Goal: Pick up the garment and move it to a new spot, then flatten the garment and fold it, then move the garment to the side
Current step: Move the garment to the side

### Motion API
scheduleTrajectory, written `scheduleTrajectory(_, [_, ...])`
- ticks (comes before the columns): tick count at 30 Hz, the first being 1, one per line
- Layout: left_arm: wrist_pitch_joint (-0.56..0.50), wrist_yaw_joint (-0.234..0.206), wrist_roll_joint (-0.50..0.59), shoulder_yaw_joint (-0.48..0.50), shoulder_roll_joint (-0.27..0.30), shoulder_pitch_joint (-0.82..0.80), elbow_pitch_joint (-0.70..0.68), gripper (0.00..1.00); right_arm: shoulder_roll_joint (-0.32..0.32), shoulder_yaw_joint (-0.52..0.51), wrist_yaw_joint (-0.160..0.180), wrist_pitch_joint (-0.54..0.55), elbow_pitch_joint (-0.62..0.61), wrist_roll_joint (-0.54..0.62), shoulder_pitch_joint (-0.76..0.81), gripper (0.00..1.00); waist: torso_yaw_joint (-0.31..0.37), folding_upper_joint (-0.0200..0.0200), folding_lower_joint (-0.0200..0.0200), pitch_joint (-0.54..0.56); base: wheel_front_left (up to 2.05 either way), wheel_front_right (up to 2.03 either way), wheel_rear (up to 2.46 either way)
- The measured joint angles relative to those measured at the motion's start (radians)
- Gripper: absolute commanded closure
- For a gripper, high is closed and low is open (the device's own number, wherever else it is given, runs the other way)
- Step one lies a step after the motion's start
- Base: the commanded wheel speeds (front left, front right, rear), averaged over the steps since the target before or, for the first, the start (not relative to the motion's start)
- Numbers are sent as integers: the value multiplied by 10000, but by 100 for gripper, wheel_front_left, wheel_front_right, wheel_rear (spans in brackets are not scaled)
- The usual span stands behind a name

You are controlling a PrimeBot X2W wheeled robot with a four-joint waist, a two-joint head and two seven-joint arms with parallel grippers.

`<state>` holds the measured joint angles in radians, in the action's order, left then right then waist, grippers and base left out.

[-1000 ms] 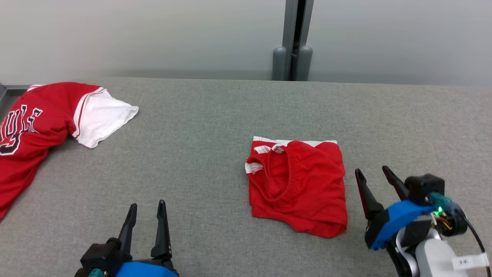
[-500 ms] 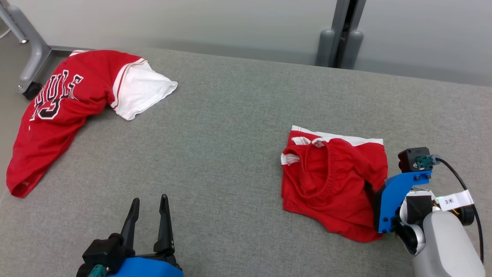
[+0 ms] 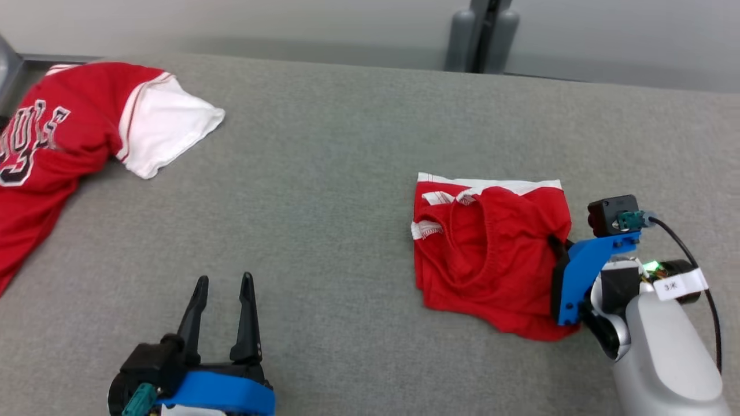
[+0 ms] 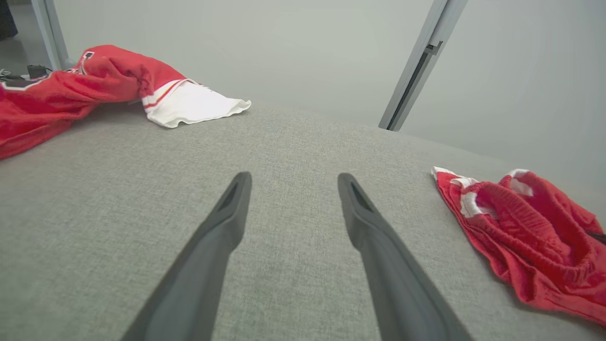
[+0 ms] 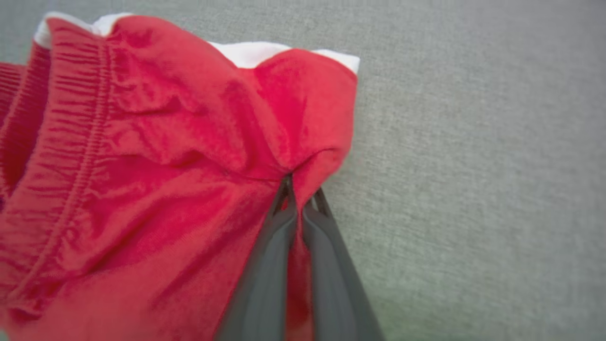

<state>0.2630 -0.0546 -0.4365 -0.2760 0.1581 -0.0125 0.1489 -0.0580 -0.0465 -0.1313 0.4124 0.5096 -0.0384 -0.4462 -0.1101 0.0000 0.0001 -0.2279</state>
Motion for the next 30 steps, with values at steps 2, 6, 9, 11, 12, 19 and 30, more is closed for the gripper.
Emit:
scheduleTrajectory(2, [-6, 19, 77, -29, 54, -122, -117, 0, -150, 52, 0, -121, -79, -84, -103, 100, 353, 0, 0, -114, 0, 0, 0])
scheduleTrajectory(6, [-65, 23, 194, -119, 176, -376, -431, 0, -577, 27, 4, -322, -347, -244, -251, 100, 1277, 0, -1, -453, 0, 0, 0])
scheduleTrajectory(9, [-180, 27, 320, -198, 297, -572, -756, 0, -851, -186, 4, -483, -594, -372, -314, 100, 2088, 0, -1, -784, 0, 0, 0])
scheduleTrajectory(11, [-339, 56, 380, -245, 395, -750, -970, 0, -984, -307, 4, -652, -750, -387, -356, 100, 2631, 0, 0, -1006, 0, 0, 0])
scheduleTrajectory(12, [-428, 92, 420, -259, 476, -817, -1087, 0, -1011, -360, 4, -723, -792, -387, -376, 100, 2893, 0, 0, -1114, 0, 0, 0])
scheduleTrajectory(19, [-1051, 111, 679, -430, 857, -1216, -1664, 0, -675, -491, 4, -1321, -640, -403, -647, 100, 4195, 0, -1, -1638, 0, 0, 0])
scheduleTrajectory(30, [-1471, -12, 825, -462, 1154, -1390, -2153, 0, -1871, -543, 4, -1313, 424, 59, -2536, 100, 3585, 0, -1, -2105, 0, 0, 0])
